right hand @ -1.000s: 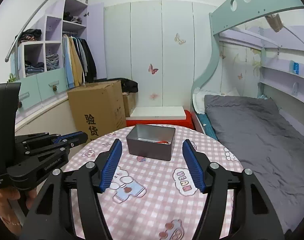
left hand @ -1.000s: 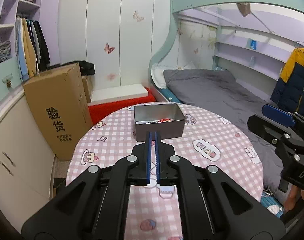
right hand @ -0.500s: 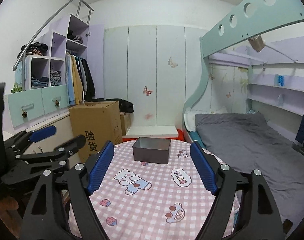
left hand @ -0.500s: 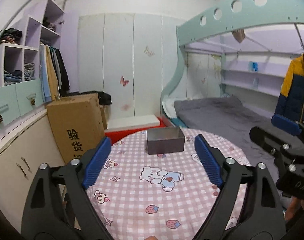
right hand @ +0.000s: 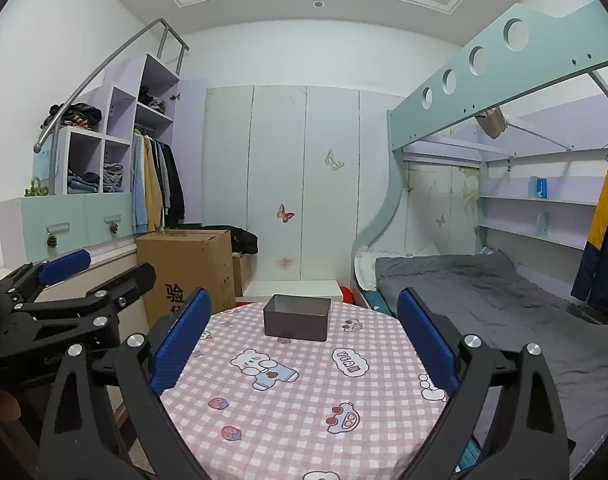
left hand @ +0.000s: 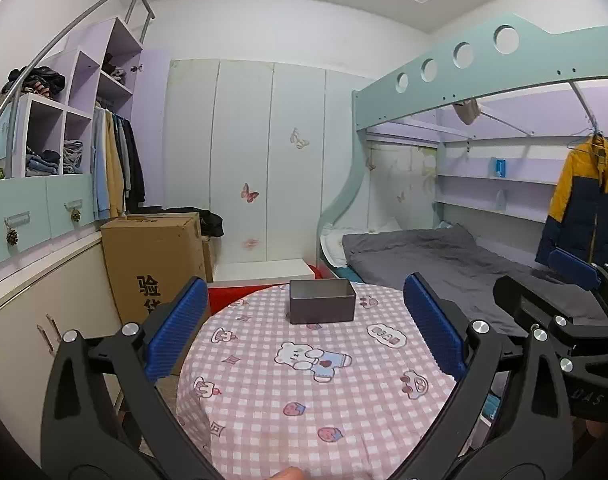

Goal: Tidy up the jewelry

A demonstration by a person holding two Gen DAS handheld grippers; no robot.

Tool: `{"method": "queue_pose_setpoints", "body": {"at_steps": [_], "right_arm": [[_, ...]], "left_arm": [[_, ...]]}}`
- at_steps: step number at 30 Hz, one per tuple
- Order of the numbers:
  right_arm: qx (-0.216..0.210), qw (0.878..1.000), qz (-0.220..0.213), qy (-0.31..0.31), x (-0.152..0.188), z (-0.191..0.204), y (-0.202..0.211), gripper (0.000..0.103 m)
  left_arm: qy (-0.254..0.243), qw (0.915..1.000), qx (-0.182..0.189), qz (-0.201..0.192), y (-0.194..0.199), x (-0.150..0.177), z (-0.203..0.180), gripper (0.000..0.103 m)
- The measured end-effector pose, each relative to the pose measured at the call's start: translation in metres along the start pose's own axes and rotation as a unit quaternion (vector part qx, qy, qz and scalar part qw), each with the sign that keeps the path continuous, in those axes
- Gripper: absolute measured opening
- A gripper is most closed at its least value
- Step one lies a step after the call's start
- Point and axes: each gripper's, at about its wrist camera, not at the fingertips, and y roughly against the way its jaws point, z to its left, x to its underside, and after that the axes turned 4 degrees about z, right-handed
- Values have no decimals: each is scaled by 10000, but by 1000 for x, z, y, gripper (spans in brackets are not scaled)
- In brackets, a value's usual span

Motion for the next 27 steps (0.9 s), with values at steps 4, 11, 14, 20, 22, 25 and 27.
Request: {"method": "queue_pose_setpoints", "body": {"at_steps": [4, 11, 14, 20, 22, 25, 27], "right_arm": [[61, 9999, -68, 45, 1, 2, 8, 93], [118, 9997, -177, 131, 0, 6, 17, 94], [163, 9995, -219, 182, 2, 8, 20, 94], [130, 9995, -220, 179, 3, 9, 21, 94], [141, 9995, -221, 187, 2, 9, 21, 94], [135, 9995, -220, 188, 3, 9, 21, 94], [136, 9995, -220, 189, 3, 9, 21, 94]], "left_arm": [[-164, 9997, -178, -81, 8, 1, -4, 96], [-178, 9992, -281, -236, 20, 1, -5, 96], [-191, 9990, -306, -269, 22, 1, -6, 96], [-189, 9988, -326, -302, 24, 4, -6, 96], [-183, 9987, -334, -332, 25, 4, -6, 96], [-175, 9987, -339, -352, 25, 5, -6, 96], [-176, 9987, -342, -342, 25, 5, -7, 96]]}}
